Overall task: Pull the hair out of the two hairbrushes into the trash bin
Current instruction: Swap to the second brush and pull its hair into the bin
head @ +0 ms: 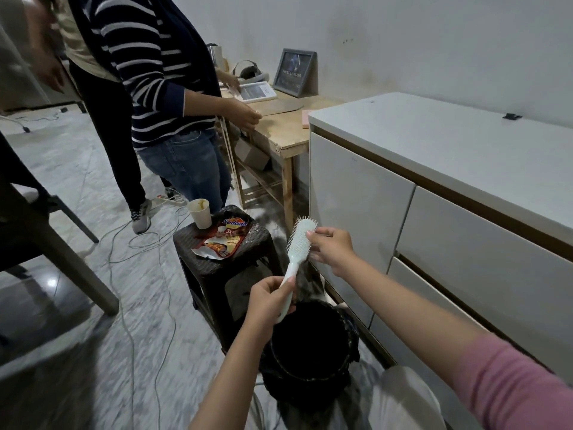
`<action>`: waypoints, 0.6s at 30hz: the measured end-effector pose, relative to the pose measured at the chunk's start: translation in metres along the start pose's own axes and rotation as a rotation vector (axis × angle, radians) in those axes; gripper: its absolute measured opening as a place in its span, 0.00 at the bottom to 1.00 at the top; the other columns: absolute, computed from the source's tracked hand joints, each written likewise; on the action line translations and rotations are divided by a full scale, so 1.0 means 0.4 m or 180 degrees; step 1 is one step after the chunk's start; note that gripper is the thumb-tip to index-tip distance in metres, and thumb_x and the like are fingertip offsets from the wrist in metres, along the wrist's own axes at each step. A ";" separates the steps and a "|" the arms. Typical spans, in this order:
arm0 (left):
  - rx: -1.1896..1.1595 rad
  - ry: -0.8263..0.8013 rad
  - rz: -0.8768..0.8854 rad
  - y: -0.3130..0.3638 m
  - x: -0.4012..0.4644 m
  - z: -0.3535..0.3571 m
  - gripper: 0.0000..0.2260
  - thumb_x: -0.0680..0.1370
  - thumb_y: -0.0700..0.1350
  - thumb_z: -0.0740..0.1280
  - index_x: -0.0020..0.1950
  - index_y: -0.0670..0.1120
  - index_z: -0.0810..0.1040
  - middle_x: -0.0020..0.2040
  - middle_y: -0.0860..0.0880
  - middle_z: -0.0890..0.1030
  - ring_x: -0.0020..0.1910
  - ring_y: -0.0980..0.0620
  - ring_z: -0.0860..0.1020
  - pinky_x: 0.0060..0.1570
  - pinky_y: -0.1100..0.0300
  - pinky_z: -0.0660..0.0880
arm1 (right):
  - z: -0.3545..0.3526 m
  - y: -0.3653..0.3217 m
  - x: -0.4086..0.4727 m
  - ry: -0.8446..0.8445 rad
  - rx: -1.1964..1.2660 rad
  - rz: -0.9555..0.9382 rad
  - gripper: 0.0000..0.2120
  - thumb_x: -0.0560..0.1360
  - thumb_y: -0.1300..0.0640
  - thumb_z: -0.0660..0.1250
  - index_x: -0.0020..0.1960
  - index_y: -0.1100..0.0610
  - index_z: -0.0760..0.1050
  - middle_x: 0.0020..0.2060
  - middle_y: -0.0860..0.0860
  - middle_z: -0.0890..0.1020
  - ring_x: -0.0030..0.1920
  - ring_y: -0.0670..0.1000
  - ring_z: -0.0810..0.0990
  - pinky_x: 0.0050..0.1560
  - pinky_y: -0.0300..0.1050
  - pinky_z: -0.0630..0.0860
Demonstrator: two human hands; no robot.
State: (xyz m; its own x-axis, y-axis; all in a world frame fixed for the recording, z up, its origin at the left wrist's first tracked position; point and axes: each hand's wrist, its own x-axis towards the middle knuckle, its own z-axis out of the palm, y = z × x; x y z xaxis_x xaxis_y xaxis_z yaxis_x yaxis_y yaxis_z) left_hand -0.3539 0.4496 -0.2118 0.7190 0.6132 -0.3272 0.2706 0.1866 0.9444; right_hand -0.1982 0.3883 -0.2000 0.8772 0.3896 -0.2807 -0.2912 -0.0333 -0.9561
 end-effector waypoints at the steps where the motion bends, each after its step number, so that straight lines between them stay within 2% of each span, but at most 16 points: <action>1: 0.0092 -0.0048 0.0004 -0.004 0.010 0.003 0.07 0.78 0.42 0.68 0.51 0.39 0.81 0.37 0.47 0.78 0.34 0.54 0.77 0.27 0.67 0.74 | -0.001 0.005 0.011 0.0030 0.0095 0.0057 0.08 0.74 0.63 0.69 0.39 0.55 0.73 0.40 0.55 0.81 0.43 0.56 0.82 0.33 0.42 0.81; 2: 0.0189 -0.0089 0.0024 -0.004 0.018 0.004 0.07 0.77 0.40 0.68 0.53 0.38 0.81 0.37 0.47 0.78 0.34 0.54 0.76 0.26 0.69 0.73 | -0.002 0.010 0.024 0.0081 0.0165 0.0094 0.08 0.74 0.63 0.69 0.40 0.56 0.72 0.40 0.55 0.80 0.43 0.56 0.82 0.31 0.41 0.81; 5: 0.0606 -0.0114 0.0129 -0.005 0.063 0.010 0.09 0.76 0.36 0.69 0.56 0.40 0.80 0.38 0.49 0.79 0.34 0.56 0.76 0.26 0.72 0.70 | 0.000 0.017 0.066 0.0186 0.0326 0.0192 0.05 0.75 0.64 0.68 0.43 0.59 0.72 0.43 0.57 0.80 0.46 0.57 0.82 0.33 0.42 0.81; 9: 0.1040 0.0045 0.0199 0.015 0.132 0.030 0.12 0.74 0.36 0.71 0.56 0.42 0.82 0.40 0.52 0.81 0.35 0.58 0.77 0.29 0.72 0.71 | 0.005 0.007 0.132 0.0268 0.0410 0.0313 0.05 0.75 0.66 0.66 0.51 0.62 0.73 0.41 0.55 0.80 0.46 0.56 0.81 0.27 0.37 0.79; 11: 0.1211 0.0086 0.0214 0.046 0.152 0.042 0.11 0.72 0.35 0.72 0.55 0.41 0.83 0.39 0.52 0.81 0.35 0.58 0.77 0.28 0.73 0.71 | 0.009 -0.016 0.153 0.0289 0.0390 0.0377 0.06 0.75 0.65 0.66 0.52 0.62 0.74 0.42 0.54 0.80 0.48 0.56 0.81 0.36 0.41 0.82; 14: 0.1460 0.0117 0.0243 0.132 0.168 0.063 0.12 0.71 0.37 0.73 0.54 0.42 0.84 0.41 0.50 0.83 0.37 0.55 0.79 0.33 0.66 0.73 | 0.006 -0.090 0.177 0.0381 0.0373 0.0450 0.08 0.75 0.65 0.66 0.55 0.62 0.74 0.39 0.51 0.79 0.48 0.54 0.81 0.50 0.50 0.81; 18: 0.1631 0.0100 0.0371 0.290 0.149 0.082 0.14 0.70 0.39 0.74 0.55 0.44 0.84 0.45 0.50 0.83 0.42 0.54 0.80 0.40 0.63 0.72 | -0.002 -0.259 0.164 0.0448 0.0364 0.0385 0.07 0.75 0.65 0.67 0.53 0.61 0.72 0.46 0.56 0.80 0.47 0.55 0.81 0.50 0.50 0.80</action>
State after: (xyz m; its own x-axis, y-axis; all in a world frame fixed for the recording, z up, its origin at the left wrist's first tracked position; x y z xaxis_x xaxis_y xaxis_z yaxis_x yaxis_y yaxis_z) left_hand -0.2585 0.4828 -0.1228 0.7456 0.6316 -0.2124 0.4741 -0.2787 0.8352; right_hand -0.1102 0.4165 -0.1192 0.8756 0.2565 -0.4094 -0.4319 0.0359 -0.9012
